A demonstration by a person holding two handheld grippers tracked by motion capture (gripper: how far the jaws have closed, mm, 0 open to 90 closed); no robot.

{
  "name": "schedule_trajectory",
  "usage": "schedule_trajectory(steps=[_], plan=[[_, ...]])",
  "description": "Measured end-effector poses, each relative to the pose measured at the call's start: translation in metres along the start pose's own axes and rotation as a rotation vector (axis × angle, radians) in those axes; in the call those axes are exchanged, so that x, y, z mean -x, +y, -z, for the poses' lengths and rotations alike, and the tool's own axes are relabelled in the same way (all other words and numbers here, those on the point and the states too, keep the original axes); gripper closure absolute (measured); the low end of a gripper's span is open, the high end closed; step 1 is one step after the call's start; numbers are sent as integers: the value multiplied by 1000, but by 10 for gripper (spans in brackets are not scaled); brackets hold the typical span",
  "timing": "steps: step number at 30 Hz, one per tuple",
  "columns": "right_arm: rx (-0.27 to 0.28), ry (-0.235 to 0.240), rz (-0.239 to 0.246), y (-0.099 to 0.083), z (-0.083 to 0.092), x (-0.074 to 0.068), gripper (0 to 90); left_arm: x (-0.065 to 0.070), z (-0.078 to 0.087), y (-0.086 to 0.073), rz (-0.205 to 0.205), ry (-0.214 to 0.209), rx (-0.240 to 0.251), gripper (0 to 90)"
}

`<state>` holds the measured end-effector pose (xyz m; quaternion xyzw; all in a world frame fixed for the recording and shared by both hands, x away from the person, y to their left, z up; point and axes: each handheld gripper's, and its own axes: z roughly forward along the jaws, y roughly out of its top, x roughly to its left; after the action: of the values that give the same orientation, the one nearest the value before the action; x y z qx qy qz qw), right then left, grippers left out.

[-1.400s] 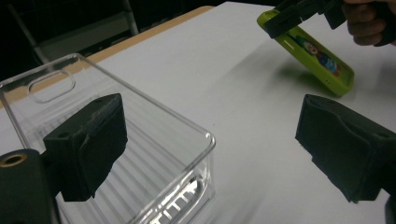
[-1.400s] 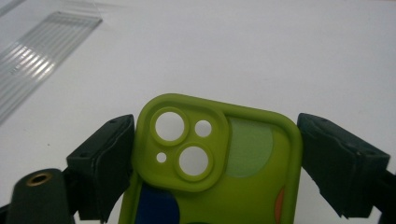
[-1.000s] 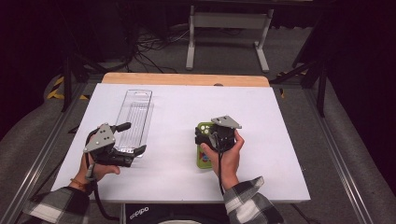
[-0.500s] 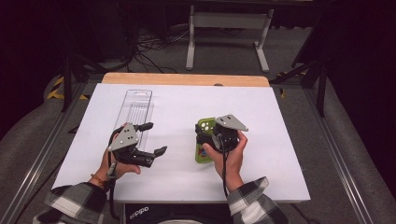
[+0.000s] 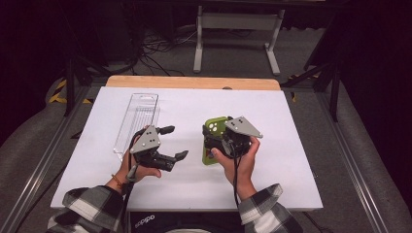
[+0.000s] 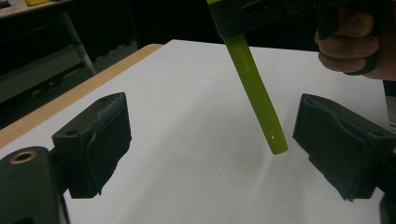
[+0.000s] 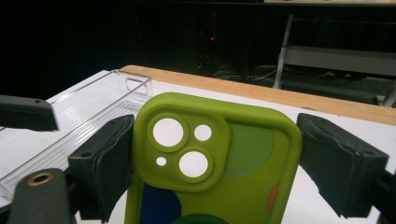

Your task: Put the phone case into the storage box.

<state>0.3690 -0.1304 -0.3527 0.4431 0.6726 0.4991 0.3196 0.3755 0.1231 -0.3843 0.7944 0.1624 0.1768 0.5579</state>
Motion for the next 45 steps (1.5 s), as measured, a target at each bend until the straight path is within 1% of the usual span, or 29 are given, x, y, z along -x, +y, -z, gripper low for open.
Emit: schedule_trajectory(steps=[2,3,4,5,7,8,9,11,13,15,16,17,18,19,21,22,23,24,25,26,27,28,30,32,35,38,39,43,45], plan=[[0,0,4,0,0,-1,153,0,-2,0,-7,-5,-4,136],[-1,2,9,0,0,-2,153,2,-7,1,1,-10,-5,136],[1,4,7,0,0,-3,153,2,-9,1,-12,-14,-8,161],[5,8,10,-1,1,-5,153,4,-11,1,3,-14,-7,180],[12,8,22,-1,1,-7,153,4,-13,2,-4,-18,-7,208],[14,10,25,-1,2,-9,153,4,-14,2,2,-32,-4,227],[17,15,33,-1,2,-11,153,5,-15,3,5,-33,5,246],[27,15,47,-2,2,-15,153,5,-17,4,-7,-39,0,295],[37,12,66,-2,3,-18,153,5,-19,5,6,-49,3,319],[44,16,66,-2,4,-19,153,4,-21,6,13,-55,10,369],[52,20,71,-2,4,-21,153,4,-22,6,26,-60,12,393],[56,19,73,-2,4,-21,153,3,-23,7,22,-63,11,416],[61,17,76,-2,5,-22,153,3,-24,7,34,-67,15,434],[67,17,77,-2,5,-23,153,3,-25,7,24,-69,14,449],[76,14,78,-3,6,-24,153,3,-26,8,42,-88,18,483],[92,13,75,-4,7,-25,153,4,-27,8,48,-88,21,523],[92,13,75,-4,7,-25,153,4,-28,7,52,-85,29,523],[96,12,75,-4,7,-26,153,3,-29,7,56,-95,30,538],[99,12,79,-5,7,-28,153,4,-30,7,67,-99,35,584],[98,8,83,-6,7,-29,153,4,-30,7,63,-102,35,596],[98,8,83,-6,7,-29,153,4,-30,7,63,-102,35,619],[100,8,86,-6,7,-30,153,5,-31,7,63,-101,40,619],[100,7,87,-8,6,-31,153,6,-31,7,61,-92,39,678],[101,6,90,-9,6,-32,153,6,-31,7,40,-75,33,694],[104,2,86,-10,5,-34,153,6,-31,6,44,-76,33,718],[98,3,90,-11,4,-36,153,8,-31,6,42,-61,40,735],[101,6,93,-12,3,-36,153,7,-30,6,29,-57,37,738],[97,6,94,-13,3,-39,154,8,-31,5,30,-51,36,753],[96,9,96,-13,2,-39,154,8,-31,5,39,-47,37,761]])
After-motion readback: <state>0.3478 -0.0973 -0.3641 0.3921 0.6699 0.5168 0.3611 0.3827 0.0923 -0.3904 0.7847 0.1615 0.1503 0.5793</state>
